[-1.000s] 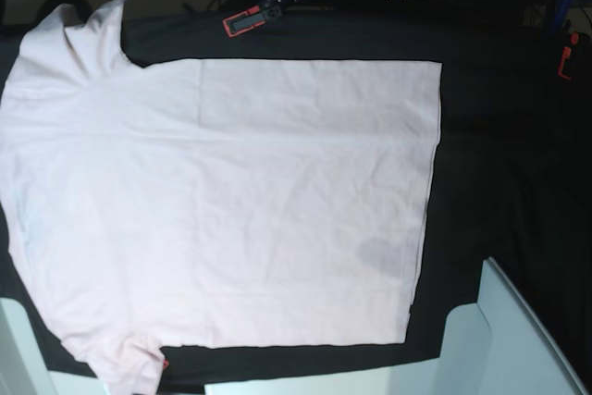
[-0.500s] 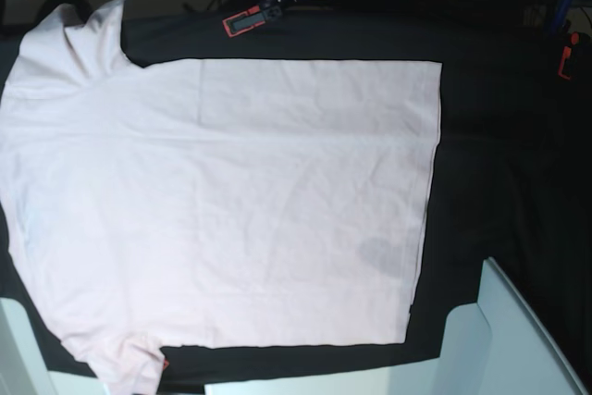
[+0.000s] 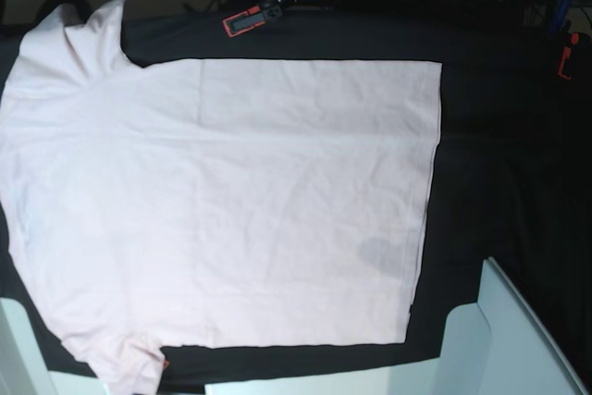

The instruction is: Fold the T-shirt properly

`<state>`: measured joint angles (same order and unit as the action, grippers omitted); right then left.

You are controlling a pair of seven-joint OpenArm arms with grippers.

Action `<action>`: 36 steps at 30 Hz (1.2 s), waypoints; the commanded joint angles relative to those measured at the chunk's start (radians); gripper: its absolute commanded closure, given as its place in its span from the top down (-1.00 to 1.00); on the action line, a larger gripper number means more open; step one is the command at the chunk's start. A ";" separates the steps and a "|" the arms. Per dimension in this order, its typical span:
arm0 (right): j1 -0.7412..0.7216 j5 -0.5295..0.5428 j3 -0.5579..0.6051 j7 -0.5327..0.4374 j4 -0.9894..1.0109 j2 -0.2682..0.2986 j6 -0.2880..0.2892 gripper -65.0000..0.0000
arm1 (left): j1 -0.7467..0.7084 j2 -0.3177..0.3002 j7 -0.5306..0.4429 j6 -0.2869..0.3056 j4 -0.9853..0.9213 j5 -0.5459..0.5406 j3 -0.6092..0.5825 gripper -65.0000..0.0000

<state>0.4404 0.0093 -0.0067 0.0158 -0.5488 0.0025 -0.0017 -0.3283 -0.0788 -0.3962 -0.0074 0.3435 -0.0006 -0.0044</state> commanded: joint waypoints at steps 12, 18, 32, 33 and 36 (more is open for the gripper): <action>0.203 0.004 -0.241 0.200 -0.580 -0.002 -0.004 -1.00 | -0.210 -0.036 -0.106 -0.004 0.429 0.001 0.010 -1.00; 0.226 0.004 -0.319 0.385 -0.827 -0.003 -0.004 -1.00 | -0.305 -0.036 -0.106 -0.004 0.639 0.001 0.010 -1.00; 0.222 0.001 -0.470 0.513 -1.169 0.004 -0.002 -1.00 | -0.409 -0.060 -0.099 -0.004 0.958 -0.006 0.013 -1.00; 0.219 0.001 -0.485 0.513 -1.183 0.006 -0.001 -1.00 | -0.409 -0.060 -0.099 -0.004 0.969 -0.006 0.013 -1.00; 0.179 0.002 -0.530 0.511 -1.206 0.017 0.053 -1.00 | -0.400 -0.060 -0.099 -0.004 0.991 -0.006 0.013 -1.00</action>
<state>0.6163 0.0120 -0.5304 0.5442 -1.7370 0.0109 0.0505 -0.7139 -0.1356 -0.4690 -0.0029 1.3212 -0.0048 0.0059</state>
